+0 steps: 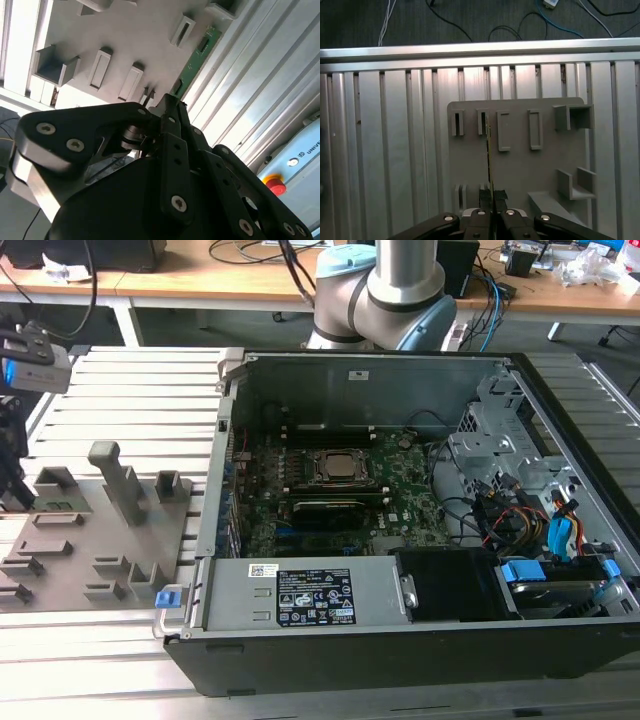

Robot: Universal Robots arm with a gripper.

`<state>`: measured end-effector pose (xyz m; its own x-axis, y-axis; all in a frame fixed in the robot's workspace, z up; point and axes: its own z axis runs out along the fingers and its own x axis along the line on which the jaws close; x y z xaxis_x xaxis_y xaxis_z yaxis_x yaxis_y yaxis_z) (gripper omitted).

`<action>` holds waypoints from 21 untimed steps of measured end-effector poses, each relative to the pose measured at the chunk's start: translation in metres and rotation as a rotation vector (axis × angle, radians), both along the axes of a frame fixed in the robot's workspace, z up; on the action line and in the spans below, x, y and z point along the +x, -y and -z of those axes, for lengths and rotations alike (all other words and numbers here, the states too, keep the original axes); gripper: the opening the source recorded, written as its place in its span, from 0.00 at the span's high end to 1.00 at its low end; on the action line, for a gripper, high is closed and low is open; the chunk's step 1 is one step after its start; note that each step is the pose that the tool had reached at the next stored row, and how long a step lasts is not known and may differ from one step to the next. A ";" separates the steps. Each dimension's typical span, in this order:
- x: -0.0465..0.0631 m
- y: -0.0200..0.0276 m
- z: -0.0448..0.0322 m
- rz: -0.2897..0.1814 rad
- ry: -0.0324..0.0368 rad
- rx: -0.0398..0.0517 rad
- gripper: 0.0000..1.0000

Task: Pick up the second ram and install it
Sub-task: 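Pick up the second ram and move it above second insertion slot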

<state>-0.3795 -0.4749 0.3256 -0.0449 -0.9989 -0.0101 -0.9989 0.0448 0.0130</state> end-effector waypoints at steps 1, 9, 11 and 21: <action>0.000 0.0000 -0.0015 0.000 0.0000 0.0000 0.86; 0.001 0.0000 -0.0214 0.000 -0.0006 0.0000 0.86; 0.001 -0.0001 -0.0283 0.000 -0.0007 0.0003 0.86; 0.003 -0.0168 -0.0445 0.000 -0.0011 0.0020 0.86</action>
<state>-0.3764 -0.4581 0.3702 -0.0450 -0.9989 -0.0120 -0.9989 0.0448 0.0142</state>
